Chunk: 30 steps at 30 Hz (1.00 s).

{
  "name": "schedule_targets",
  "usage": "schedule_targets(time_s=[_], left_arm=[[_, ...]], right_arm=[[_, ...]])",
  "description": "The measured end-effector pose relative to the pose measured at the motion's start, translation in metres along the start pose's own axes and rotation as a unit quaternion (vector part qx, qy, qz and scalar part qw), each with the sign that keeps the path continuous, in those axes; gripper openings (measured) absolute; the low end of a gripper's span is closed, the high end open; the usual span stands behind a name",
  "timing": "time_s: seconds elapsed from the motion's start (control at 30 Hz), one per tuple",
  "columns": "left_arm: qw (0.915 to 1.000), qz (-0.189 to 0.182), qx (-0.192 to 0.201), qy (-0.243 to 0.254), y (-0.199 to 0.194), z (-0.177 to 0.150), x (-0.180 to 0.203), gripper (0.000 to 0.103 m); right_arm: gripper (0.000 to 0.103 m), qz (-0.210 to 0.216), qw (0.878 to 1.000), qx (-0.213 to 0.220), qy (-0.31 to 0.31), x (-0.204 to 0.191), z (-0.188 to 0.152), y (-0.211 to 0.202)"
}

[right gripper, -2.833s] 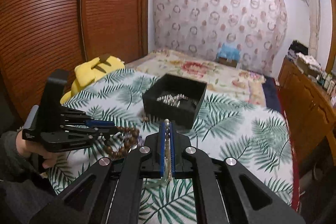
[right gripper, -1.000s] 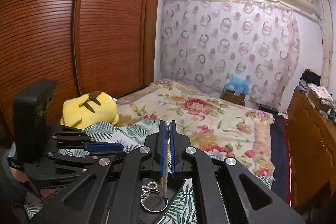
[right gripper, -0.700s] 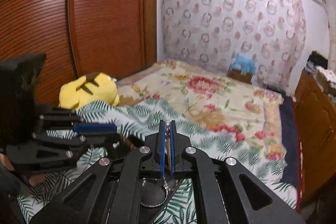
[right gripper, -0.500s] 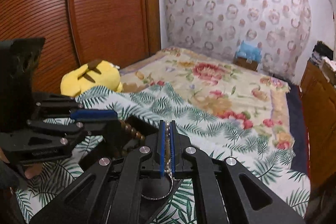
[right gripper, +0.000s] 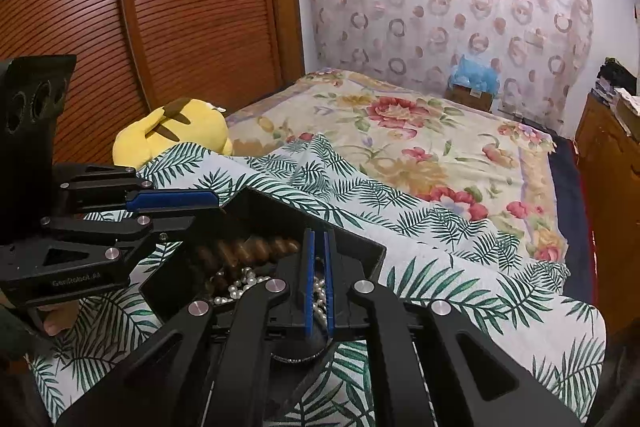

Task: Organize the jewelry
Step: 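Lower both pieces into the black box and open both tools, then close the left tool on the silver hairpin while the right tool hovers near the jade bangle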

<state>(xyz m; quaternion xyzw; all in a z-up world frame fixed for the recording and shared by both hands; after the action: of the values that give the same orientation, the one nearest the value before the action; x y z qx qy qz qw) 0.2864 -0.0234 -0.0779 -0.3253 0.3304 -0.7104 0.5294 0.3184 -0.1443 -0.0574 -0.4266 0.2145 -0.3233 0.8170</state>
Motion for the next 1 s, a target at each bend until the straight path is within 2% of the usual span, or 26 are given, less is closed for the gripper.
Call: schedule_targets(time_s=[0.17, 0.27, 0.33, 0.5, 0.67, 1.0], left_arm=[[1.0, 0.0, 0.001, 0.001, -0.003, -0.001, 0.002, 0.013], [1.0, 0.001, 0.004, 0.002, -0.009, -0.004, 0.005, 0.016], [0.9999, 0.006, 0.008, 0.005, -0.015, -0.009, 0.008, 0.021], [0.9998, 0.009, 0.013, 0.007, -0.031, -0.032, 0.017, 0.024], [0.9999, 0.007, 0.009, 0.006, -0.042, -0.061, 0.022, 0.032], [0.9997, -0.007, -0.024, 0.006, -0.042, -0.129, 0.032, 0.032]], right_arm=[[0.013, -0.006, 1.0, 0.002, 0.007, 0.001, -0.009, -0.01], [0.019, -0.01, 1.0, 0.004, 0.006, -0.003, -0.017, -0.017], [0.019, -0.011, 1.0, 0.005, 0.008, -0.006, -0.022, -0.022], [0.019, -0.003, 1.0, 0.014, 0.02, -0.015, -0.043, -0.04], [0.019, 0.0, 1.0, 0.009, 0.026, -0.03, -0.077, -0.052], [0.019, 0.023, 0.998, -0.051, 0.039, -0.066, -0.159, -0.037]])
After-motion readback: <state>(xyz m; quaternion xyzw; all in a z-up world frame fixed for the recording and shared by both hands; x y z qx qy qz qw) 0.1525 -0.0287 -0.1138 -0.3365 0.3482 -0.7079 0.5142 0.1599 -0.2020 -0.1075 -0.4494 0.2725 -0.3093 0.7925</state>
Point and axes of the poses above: each gripper's, at about its wrist camera, not at the fingertips, and y roughly the way its jaws point, x to its right, z to its top, the point moved 6 cm from there along y, roughly the way its jaws point, and after that the axes turned 15 degrees about -x, right-handed, at the moved point
